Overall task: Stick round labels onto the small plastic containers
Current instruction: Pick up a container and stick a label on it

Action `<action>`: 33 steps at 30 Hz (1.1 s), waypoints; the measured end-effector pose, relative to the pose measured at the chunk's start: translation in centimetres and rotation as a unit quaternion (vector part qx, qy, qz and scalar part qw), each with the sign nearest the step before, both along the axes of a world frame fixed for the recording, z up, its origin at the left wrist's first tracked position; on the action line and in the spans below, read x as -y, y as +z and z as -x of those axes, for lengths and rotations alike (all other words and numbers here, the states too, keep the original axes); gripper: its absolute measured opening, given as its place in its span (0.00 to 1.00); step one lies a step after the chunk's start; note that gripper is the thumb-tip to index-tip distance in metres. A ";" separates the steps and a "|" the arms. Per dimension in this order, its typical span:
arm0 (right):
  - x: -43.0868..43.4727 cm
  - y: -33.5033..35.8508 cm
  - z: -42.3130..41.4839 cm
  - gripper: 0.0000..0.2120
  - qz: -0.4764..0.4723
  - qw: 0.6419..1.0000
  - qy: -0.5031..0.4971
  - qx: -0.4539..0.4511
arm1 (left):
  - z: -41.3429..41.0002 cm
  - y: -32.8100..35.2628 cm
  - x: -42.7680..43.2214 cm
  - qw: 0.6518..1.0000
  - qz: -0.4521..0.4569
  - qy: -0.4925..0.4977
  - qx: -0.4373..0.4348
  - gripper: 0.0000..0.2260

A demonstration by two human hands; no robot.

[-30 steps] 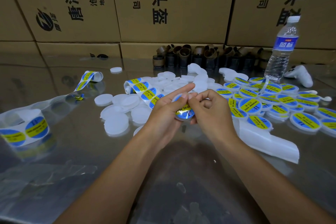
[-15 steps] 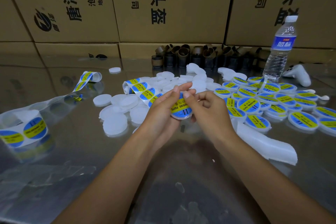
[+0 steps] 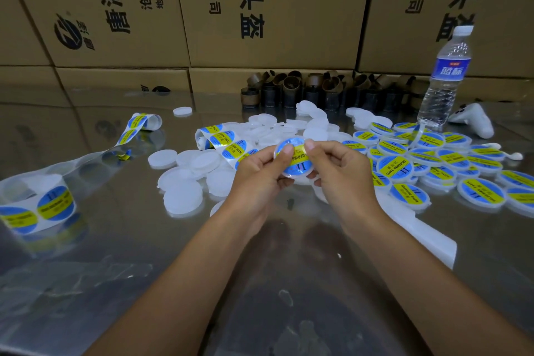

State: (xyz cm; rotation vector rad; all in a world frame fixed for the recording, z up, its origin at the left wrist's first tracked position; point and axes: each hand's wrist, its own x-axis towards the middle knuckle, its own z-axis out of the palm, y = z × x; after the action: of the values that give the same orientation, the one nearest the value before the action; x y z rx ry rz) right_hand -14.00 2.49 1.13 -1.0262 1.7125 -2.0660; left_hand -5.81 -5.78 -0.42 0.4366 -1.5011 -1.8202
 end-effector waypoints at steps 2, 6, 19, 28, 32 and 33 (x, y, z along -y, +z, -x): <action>0.1 -0.2 0.0 0.04 -0.028 0.999 0.003 -0.037 | 0.0 0.1 0.0 1.000 0.000 0.015 0.001 0.09; 0.3 -0.5 0.0 0.03 -0.049 0.997 0.005 -0.064 | 0.1 0.1 0.0 1.000 -0.015 0.021 -0.013 0.08; 0.2 -0.2 -0.1 0.06 -0.018 0.999 -0.043 -0.009 | 0.2 -0.2 -0.2 0.999 0.038 0.017 0.010 0.11; 0.1 -0.4 0.0 0.04 -0.011 0.999 -0.035 -0.002 | 0.0 0.0 -0.6 0.997 0.069 0.026 0.002 0.13; 0.2 -0.4 0.0 0.07 -0.017 0.999 -0.008 -0.032 | 0.0 0.1 -0.5 0.997 0.061 0.040 0.002 0.08; 0.2 -0.5 0.0 0.06 -0.021 0.999 -0.011 -0.038 | 0.0 0.1 -0.5 0.997 0.057 0.043 0.009 0.07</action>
State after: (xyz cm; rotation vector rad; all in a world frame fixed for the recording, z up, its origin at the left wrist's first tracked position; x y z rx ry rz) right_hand -14.00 2.31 0.67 -1.0920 1.8035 -2.0190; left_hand -5.84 -5.29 -0.34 0.4556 -1.5644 -1.6593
